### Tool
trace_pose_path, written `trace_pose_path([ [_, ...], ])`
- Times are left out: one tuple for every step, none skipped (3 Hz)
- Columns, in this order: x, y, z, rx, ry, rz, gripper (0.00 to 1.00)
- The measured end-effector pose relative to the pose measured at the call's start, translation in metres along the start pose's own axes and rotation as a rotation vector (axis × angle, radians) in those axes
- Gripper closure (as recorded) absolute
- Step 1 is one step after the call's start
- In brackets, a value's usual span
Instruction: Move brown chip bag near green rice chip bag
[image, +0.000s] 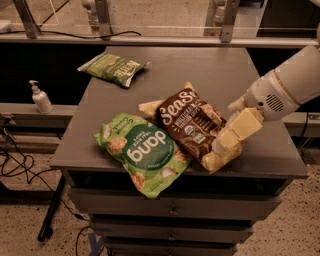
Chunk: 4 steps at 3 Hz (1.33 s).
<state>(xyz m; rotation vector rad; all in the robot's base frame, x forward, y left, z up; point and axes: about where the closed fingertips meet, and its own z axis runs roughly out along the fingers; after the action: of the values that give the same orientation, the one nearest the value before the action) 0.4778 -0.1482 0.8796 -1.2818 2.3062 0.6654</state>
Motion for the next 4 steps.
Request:
trace_pose_path([
  [-0.006, -0.026, -0.019, 0.055, -0.01, -0.071, 0.0],
  [-0.019, -0.067, -0.064, 0.161, -0.067, -0.173, 0.0],
  [-0.025, -0.098, -0.129, 0.31, -0.12, -0.243, 0.0],
  [-0.036, -0.098, -0.141, 0.334, -0.136, -0.263, 0.0],
])
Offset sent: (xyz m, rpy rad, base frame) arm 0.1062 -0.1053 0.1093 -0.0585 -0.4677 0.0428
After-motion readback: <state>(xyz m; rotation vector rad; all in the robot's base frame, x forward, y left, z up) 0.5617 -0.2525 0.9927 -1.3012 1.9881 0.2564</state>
